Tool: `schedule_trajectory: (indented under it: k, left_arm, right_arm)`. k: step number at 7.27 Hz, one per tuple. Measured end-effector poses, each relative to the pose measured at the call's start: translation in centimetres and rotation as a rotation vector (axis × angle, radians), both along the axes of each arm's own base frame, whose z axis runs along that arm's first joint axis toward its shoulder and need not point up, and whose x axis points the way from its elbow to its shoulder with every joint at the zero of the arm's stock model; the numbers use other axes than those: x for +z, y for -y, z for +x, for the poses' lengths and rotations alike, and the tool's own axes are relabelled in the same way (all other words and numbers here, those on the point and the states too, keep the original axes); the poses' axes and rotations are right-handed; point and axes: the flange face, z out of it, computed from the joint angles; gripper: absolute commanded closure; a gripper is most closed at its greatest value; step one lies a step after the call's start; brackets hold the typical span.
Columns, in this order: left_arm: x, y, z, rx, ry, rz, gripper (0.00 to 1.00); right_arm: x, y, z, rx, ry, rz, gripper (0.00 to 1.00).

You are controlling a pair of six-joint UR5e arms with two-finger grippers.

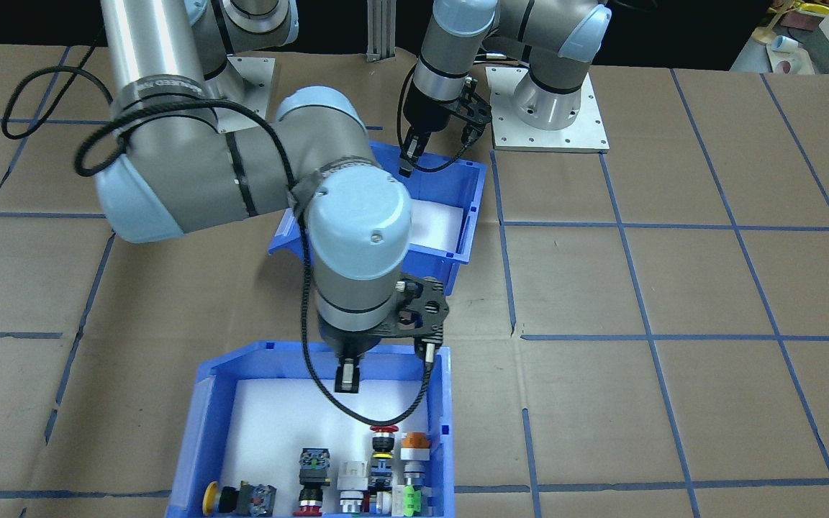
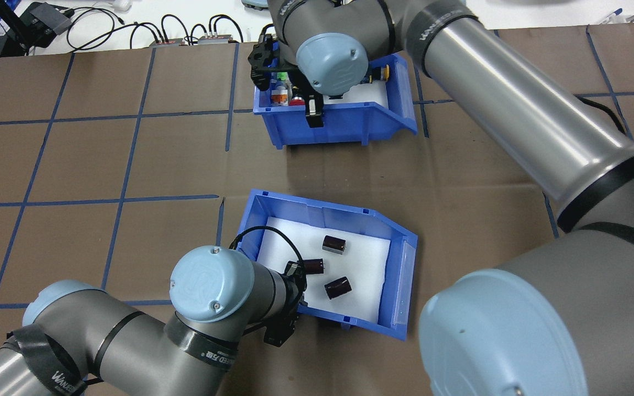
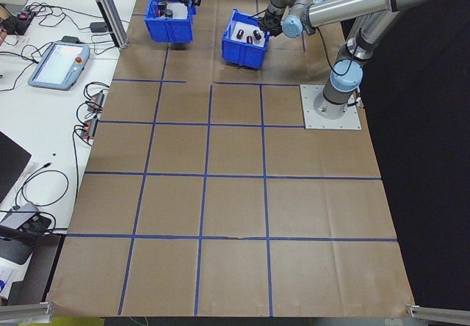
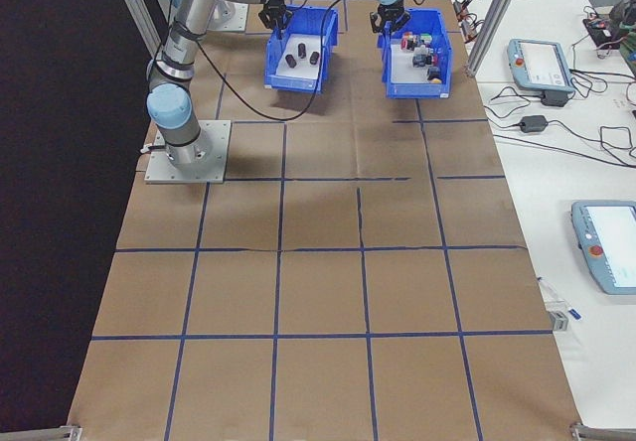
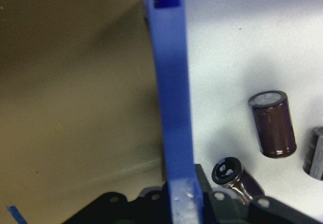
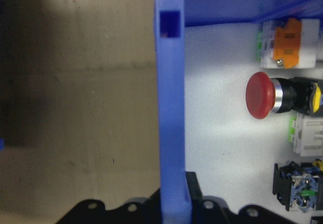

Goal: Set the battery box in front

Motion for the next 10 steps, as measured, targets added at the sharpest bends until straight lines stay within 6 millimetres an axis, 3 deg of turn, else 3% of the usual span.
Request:
schedule_trajectory:
  k: [3, 5, 7, 8, 10]
  left_arm:
    - [1.6, 6.0, 6.2, 0.175, -0.003, -0.02, 1.0]
    - [2.6, 11.6, 10.1, 0.229, -0.005, -0.037, 1.0]
    - [3.1, 17.8, 10.5, 0.212, -0.005, -0.05, 1.0]
    - [2.9, 20.4, 9.5, 0.186, -0.005, -0.053, 1.0]
    - [1.8, 24.0, 4.9, 0.107, -0.008, -0.051, 1.0]
  right_arm:
    - [2.7, -0.9, -15.8, 0.006, -0.009, 0.021, 0.95]
    - [3.7, -3.8, -23.4, 0.029, -0.007, 0.039, 0.95]
    - [4.4, -7.5, -28.3, 0.061, -0.002, 0.054, 0.95]
    - [4.4, -9.5, -29.6, 0.082, 0.001, 0.065, 0.95]
    - [3.6, -14.2, -29.8, 0.113, 0.005, 0.095, 0.95]
